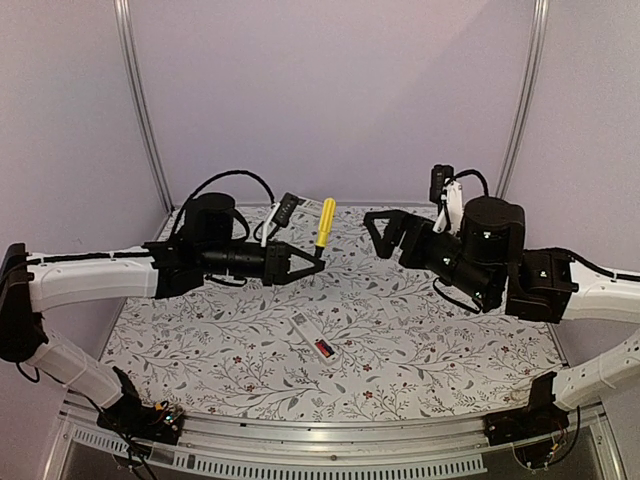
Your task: Unload the batteries from the remote control
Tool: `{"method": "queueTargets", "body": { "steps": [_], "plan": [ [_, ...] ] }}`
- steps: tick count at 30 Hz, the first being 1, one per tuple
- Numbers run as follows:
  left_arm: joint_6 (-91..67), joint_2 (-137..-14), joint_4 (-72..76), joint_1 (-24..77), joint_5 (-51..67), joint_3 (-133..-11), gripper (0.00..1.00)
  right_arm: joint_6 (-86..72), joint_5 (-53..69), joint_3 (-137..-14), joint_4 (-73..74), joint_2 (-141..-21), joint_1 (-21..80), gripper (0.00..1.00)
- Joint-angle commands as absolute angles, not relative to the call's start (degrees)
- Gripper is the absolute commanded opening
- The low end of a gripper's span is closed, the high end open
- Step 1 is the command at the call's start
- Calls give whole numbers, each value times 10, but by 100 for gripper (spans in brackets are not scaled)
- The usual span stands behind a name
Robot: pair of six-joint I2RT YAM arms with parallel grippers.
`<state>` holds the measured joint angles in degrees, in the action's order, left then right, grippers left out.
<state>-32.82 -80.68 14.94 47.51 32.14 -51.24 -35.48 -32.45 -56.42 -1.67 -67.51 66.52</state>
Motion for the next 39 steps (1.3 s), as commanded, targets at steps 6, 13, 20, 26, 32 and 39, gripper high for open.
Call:
{"method": "queueTargets", "body": {
  "steps": [6,13,20,26,32,39],
  "plan": [
    [-135,-818,-35,399,499,-565,0,-317,-96,-570,104,-637,535,99],
    [-78,-834,-65,402,579,-564,0,-246,129,-556,109,-632,490,99],
    [-36,-849,-117,429,624,-581,0,-213,256,-576,105,-681,490,93],
    [-15,-860,-143,448,623,-588,0,-224,342,-600,80,-758,491,76],
    [-7,-869,-154,461,638,-591,0,-220,385,-610,58,-785,508,70],
    [-1,-878,-166,472,658,-595,0,-219,414,-612,32,-791,513,67]
  ]
}}
